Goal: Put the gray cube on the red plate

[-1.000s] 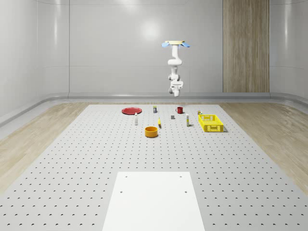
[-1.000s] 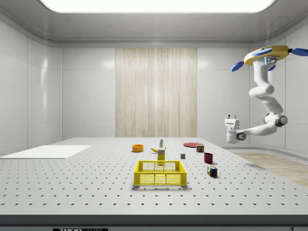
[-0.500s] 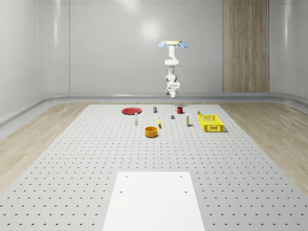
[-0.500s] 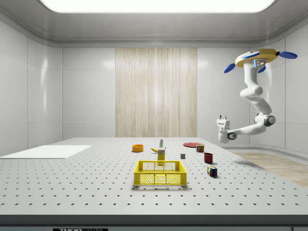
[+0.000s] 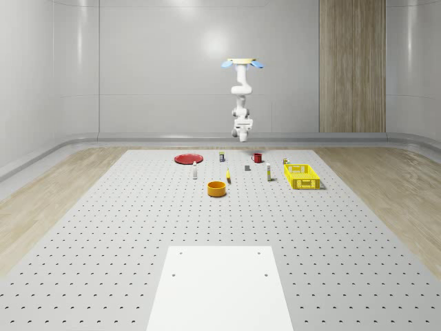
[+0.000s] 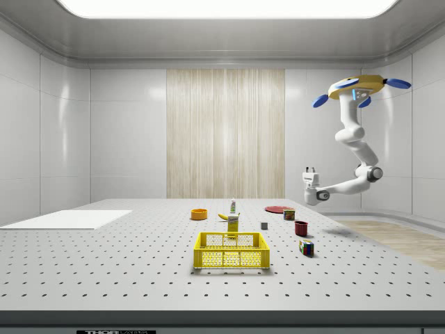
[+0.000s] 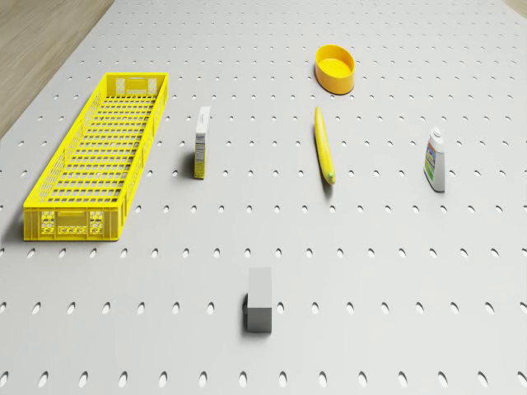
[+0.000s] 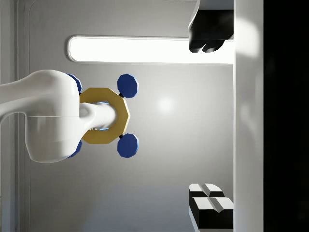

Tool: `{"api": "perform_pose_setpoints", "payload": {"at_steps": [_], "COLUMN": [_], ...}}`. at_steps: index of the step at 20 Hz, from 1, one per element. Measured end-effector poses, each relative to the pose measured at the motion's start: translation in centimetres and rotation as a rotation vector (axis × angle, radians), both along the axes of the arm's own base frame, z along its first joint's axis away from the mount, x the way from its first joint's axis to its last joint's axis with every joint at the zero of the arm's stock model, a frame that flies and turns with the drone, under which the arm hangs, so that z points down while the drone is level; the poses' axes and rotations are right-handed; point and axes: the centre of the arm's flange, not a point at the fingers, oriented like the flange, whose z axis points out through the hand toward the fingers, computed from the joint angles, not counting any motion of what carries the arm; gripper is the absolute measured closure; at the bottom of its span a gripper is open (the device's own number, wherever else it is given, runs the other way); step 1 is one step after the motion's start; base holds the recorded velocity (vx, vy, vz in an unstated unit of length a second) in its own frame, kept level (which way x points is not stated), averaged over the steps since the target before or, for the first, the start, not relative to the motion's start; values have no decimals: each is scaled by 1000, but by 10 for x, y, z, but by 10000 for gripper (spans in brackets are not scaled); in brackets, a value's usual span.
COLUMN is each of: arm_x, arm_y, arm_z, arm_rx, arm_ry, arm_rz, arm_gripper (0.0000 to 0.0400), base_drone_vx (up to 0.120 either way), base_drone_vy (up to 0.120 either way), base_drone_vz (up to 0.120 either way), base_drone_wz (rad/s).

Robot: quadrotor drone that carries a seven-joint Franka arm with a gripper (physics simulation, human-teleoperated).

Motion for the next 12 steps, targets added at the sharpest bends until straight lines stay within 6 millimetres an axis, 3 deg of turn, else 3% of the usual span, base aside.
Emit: {"api": "perform_pose_setpoints", "payload": {"at_steps": [4, 12], "arm_x": [0, -1], "arm_y": [0, 1], "arm_z": [0, 0], "arm_rx": [-2, -15], "arm_ry": [-3, -9], "arm_rz": [0, 0], "arm_gripper": [0, 0], "base_drone_vx": [120, 120], "base_drone_vy": [-110, 0], "base_drone_vz": [0, 0], "base_drone_wz": [0, 0]}}
